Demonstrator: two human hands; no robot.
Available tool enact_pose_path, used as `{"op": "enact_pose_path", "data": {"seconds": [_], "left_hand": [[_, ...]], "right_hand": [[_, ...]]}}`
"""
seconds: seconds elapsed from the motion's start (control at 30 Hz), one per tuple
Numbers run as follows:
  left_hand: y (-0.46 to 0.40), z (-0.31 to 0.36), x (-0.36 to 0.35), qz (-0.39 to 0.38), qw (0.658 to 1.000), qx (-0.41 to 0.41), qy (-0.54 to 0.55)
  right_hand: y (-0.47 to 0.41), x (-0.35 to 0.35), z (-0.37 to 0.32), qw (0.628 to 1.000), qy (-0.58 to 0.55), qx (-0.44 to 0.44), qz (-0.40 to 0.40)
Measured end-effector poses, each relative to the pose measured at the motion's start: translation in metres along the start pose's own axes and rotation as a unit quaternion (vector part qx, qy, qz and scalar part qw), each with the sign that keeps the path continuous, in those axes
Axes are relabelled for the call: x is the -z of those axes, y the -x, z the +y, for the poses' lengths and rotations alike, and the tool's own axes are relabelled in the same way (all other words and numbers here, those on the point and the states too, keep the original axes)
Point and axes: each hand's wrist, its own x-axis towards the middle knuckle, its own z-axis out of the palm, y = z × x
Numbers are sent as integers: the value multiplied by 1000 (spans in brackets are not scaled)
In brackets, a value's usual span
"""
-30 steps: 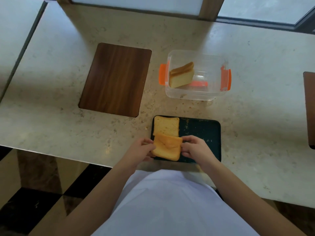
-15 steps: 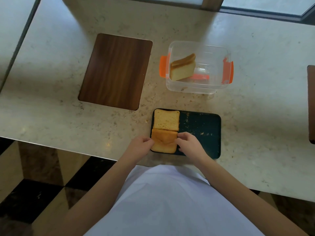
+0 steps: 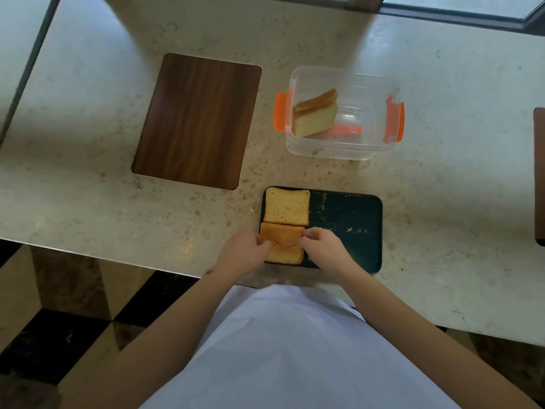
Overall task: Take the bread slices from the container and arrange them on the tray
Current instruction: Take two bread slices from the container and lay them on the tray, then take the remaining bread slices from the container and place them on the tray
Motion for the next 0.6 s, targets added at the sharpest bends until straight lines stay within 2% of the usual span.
{"op": "enact_pose_path", "data": {"seconds": [0.07, 0.1, 0.17, 0.27, 0.33, 0.4, 0.47, 0.53, 0.6], "left_hand": [[0, 5, -1, 5, 997, -11, -80], [0, 9, -2, 12, 988, -19, -156], [-1, 24, 3, 22, 948, -43, -316], [-12, 69, 29, 37, 906, -81, -413], [-24, 106, 55, 84, 894, -104, -427], [-37, 142, 81, 145, 886, -142, -416], [-54, 173, 98, 193, 880, -184, -394], [-74, 201, 109, 221, 878, -223, -361], [-93, 222, 112, 218, 879, -249, -344]], "right_hand": [[-1, 1, 1, 1000, 17, 3, -3], [-2, 2, 0, 999, 39, 5, -8], [-5, 8, -10, 990, 134, 23, -32], [-13, 33, -49, 952, 291, 68, -69], [-20, 60, -85, 945, 314, 88, -36], [-26, 87, -118, 958, 268, 99, 10], [-30, 110, -148, 946, 275, 146, 95], [-34, 124, -171, 922, 285, 187, 182], [-45, 132, -189, 933, 240, 182, 196]]}}
